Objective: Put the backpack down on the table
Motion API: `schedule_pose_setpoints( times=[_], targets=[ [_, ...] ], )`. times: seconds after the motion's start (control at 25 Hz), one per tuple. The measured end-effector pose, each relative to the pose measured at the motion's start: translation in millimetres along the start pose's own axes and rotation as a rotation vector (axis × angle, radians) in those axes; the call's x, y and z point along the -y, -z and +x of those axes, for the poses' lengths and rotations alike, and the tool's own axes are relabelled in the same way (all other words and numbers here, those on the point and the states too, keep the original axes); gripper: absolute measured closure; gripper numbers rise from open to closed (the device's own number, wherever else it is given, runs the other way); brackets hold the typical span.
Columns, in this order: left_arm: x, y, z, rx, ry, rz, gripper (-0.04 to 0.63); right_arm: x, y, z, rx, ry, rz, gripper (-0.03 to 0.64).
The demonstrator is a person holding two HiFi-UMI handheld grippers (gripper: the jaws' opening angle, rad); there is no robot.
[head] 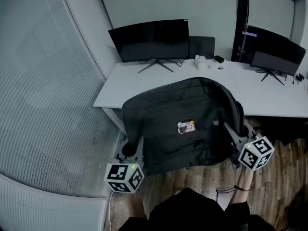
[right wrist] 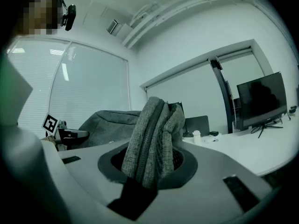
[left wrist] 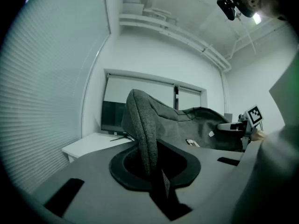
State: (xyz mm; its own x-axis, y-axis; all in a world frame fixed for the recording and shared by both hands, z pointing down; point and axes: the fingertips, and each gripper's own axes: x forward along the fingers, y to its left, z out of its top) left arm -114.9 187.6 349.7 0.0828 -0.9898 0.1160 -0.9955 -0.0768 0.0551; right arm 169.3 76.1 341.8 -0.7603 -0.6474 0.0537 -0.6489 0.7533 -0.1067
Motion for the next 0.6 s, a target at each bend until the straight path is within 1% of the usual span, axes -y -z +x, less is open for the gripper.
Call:
schedule_pose_setpoints(
  times=[0.6],
  targets=[
    [1.6,6.5,3.6,-0.019,-0.011,-0.013,0.546,6.3,5.7,4.0,-0.019,-0.005,0.003,0.508]
  ],
)
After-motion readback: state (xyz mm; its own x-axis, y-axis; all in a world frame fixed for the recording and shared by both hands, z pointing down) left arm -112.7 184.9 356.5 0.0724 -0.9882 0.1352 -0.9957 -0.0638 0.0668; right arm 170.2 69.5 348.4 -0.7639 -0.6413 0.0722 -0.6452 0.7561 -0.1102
